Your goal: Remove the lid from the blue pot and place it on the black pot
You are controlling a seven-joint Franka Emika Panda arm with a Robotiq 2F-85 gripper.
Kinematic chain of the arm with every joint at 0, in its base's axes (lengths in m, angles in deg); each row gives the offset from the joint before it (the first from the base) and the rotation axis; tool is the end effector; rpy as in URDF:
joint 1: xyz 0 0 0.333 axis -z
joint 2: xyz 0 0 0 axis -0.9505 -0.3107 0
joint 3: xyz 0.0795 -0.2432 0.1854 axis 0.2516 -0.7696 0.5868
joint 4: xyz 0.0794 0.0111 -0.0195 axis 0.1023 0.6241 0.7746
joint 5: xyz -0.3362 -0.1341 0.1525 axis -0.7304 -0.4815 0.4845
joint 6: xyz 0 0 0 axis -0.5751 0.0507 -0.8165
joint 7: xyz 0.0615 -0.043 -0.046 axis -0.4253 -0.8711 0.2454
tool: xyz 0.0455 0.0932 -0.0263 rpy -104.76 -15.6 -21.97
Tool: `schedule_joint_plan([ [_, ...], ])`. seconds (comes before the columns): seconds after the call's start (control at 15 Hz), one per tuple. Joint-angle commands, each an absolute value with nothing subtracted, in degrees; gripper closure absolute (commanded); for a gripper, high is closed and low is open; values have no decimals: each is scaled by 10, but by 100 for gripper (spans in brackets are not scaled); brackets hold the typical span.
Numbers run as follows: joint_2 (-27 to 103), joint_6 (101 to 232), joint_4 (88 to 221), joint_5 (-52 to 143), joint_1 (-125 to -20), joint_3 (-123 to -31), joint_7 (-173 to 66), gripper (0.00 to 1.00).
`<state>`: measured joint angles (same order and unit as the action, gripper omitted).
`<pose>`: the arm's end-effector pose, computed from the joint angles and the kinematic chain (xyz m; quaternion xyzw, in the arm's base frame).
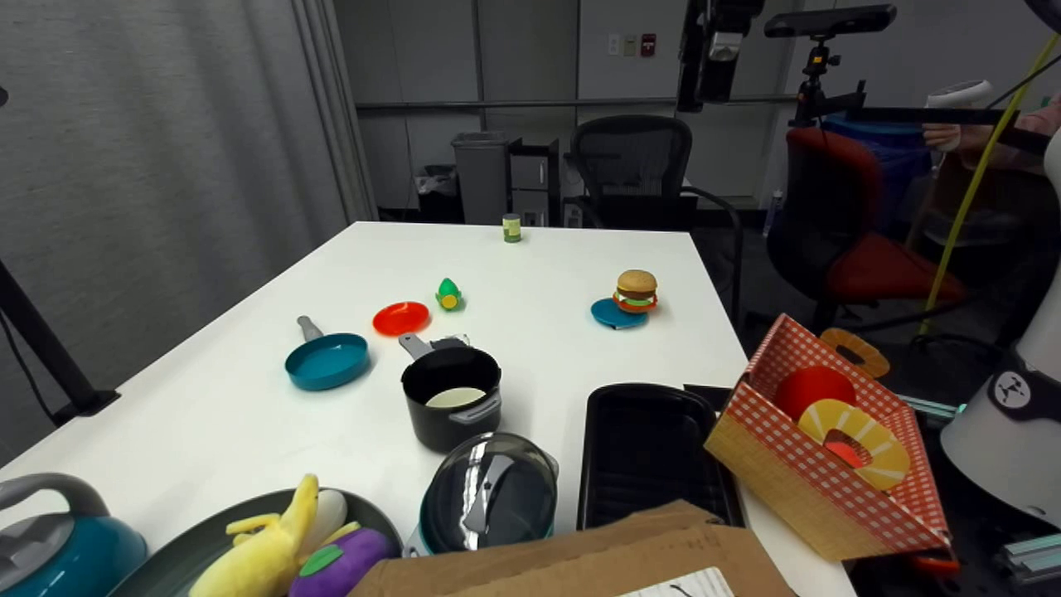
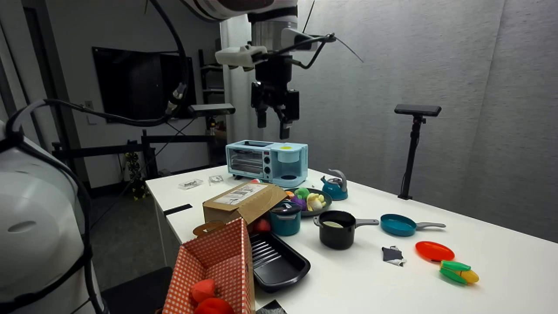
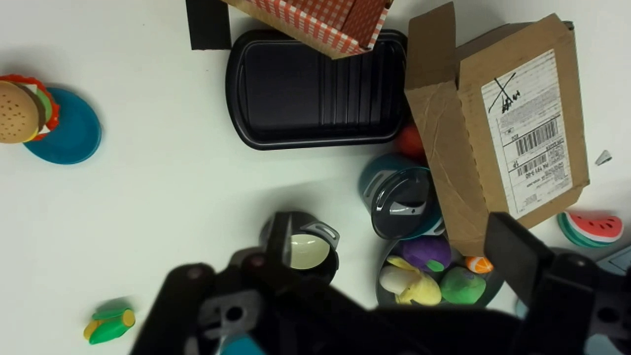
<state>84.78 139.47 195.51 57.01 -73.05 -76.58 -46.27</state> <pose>0.3990 -0.0087 0.5427 -0.9955 0.0145 -0.0431 0.0837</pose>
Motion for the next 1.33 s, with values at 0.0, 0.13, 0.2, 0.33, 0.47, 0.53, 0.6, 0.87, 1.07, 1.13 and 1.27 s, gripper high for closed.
schedule_joint_plan([
  [0.0,809,1421,1953,564,-729,-769,-421,0],
  [0.13,786,1431,1958,568,-733,-771,-394,0],
  [0.2,775,1437,1961,567,-735,-771,-380,0],
  [0.33,750,1434,1966,570,-738,-772,-348,0],
  [0.47,731,1442,1975,568,-741,-770,-314,0],
  [0.53,720,1449,1981,569,-743,-769,-294,0],
  [0.6,710,1455,1985,569,-745,-768,-277,0],
  [0.87,667,1498,1989,575,-757,-762,-205,0],
  [1.07,640,1550,1986,580,-769,-752,-150,0],
  [1.13,622,1553,1962,582,-768,-756,-126,0],
  [1.27,607,1584,1954,588,-771,-750,-92,0],
])
